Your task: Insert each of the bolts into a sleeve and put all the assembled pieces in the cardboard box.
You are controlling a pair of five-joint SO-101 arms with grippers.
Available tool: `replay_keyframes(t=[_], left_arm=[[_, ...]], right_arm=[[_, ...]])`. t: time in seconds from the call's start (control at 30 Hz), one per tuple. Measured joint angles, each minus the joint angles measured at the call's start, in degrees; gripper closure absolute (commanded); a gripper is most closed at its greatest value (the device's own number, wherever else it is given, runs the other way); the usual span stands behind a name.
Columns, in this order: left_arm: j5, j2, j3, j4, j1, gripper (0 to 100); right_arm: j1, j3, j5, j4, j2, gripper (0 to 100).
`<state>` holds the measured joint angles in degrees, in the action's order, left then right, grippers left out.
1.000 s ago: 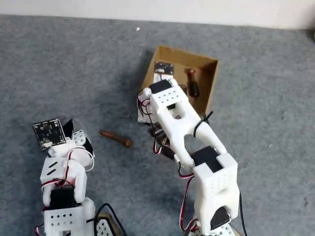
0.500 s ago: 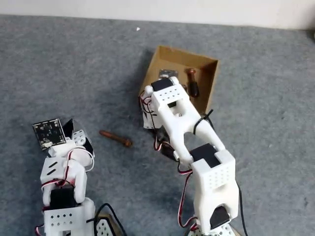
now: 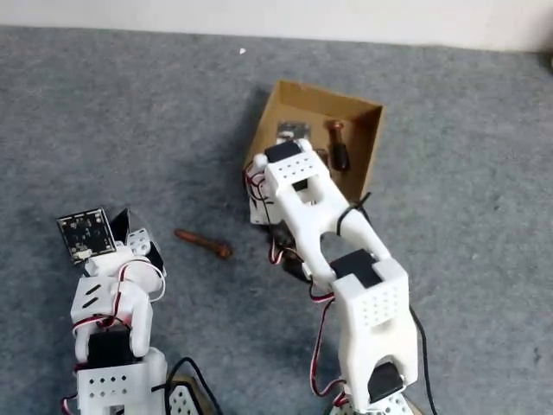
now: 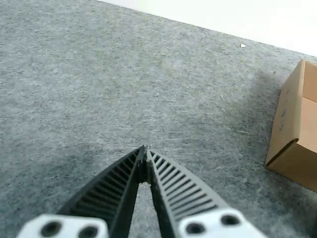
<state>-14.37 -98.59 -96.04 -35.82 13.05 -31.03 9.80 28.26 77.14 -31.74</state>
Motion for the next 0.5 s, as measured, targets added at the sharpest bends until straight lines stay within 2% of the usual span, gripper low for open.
replay_keyframes(t=[0.07, 0.17, 0.37, 0.5], left_arm=[[0.00, 0.00, 0.00, 0.00, 0.00, 97], [0.00, 0.00, 0.00, 0.00, 0.00, 97], [0.00, 0.00, 0.00, 0.00, 0.00, 97], [0.00, 0.00, 0.00, 0.00, 0.00, 97]], right_arm=[[0.00, 0.62, 0.00, 0.00, -1.23, 89.4], [0.00, 0.62, 0.00, 0.26, -1.76, 99.8], [0.26, 0.62, -5.19, 4.31, -0.35, 99.3], [0.09, 0.53, -8.18, 8.97, 5.63, 99.3]])
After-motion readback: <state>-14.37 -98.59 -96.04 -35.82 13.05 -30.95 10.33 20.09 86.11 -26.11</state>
